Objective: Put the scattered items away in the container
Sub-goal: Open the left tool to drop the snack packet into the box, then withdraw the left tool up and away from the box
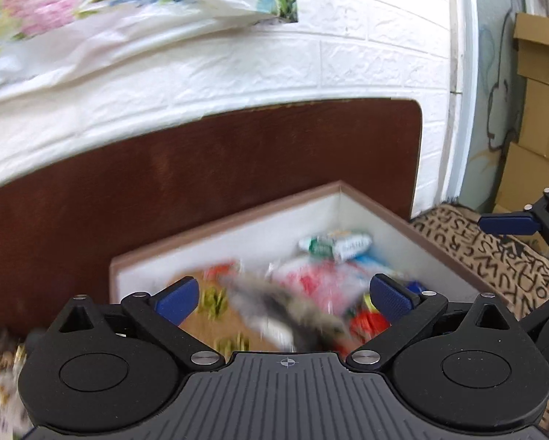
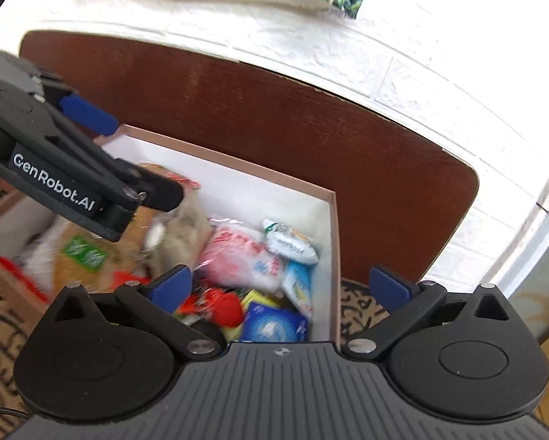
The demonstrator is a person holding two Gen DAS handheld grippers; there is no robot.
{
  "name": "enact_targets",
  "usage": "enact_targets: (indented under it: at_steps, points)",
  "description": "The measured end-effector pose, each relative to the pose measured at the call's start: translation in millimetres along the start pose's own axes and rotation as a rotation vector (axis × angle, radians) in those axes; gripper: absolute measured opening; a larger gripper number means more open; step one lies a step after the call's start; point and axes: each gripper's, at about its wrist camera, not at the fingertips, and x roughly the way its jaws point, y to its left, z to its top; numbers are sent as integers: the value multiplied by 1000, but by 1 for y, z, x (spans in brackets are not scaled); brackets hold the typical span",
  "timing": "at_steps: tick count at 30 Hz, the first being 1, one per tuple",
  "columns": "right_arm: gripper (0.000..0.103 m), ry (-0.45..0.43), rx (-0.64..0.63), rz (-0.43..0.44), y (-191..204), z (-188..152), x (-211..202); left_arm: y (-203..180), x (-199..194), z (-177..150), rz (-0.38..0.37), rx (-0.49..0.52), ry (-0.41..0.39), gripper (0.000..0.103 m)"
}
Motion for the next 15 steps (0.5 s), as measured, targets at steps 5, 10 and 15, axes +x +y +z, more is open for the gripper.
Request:
enact_targets:
  at_steps: [5, 10, 15]
  points:
    - [102, -6, 42, 21, 15, -13, -42, -5, -41, -33, 70, -49, 1, 103]
    - [102, -22, 90, 26, 29, -32, -78, -14, -76, -67, 104, -72, 22, 103]
    - [102, -30, 135, 25, 41, -51, -110, -24, -107, -93, 114, -105, 33, 103]
